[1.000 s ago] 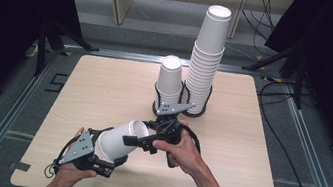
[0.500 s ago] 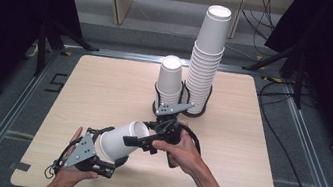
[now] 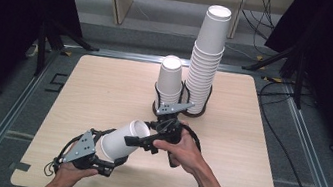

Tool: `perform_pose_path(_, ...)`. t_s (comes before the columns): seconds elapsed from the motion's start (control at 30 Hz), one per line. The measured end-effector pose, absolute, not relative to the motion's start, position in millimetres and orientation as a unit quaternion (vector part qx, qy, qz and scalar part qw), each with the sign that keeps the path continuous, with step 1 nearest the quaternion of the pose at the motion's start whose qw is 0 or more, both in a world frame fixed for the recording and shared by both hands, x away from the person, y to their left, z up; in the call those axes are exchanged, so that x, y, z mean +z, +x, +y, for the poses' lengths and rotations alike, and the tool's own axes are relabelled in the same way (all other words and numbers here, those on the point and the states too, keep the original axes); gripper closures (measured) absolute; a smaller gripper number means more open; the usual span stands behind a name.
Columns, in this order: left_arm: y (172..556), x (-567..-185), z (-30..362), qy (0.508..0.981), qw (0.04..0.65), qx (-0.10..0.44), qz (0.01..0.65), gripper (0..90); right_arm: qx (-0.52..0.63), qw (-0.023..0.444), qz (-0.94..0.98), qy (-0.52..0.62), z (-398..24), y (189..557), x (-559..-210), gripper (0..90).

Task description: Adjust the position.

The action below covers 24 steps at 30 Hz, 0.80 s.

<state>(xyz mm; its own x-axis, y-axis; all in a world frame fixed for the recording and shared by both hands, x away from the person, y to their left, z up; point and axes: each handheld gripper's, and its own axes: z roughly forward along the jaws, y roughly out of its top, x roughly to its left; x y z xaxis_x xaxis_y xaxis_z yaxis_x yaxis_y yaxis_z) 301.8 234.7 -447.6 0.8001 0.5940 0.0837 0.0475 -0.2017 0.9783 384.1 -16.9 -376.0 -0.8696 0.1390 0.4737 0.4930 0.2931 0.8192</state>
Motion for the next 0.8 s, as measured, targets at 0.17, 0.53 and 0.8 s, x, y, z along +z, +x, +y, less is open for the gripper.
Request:
perform_pose_path(0.17,302.7,-446.9,236.0,0.754,0.576,0.227,0.217,12.0,-0.550,0.109,-0.806,-0.188,-19.0,385.3,-370.7,15.8)
perform_pose_path(0.53,299.8,-451.4,227.4,0.806,0.509,0.226,0.201,12.9,-0.440,0.018,-0.891,-0.110,-20.5,376.2,-364.0,16.2)
perform_pose_path(0.8,297.4,-451.0,226.2,0.817,0.499,0.220,0.188,13.0,-0.409,0.018,-0.908,-0.086,-12.6,371.6,-369.3,17.4)
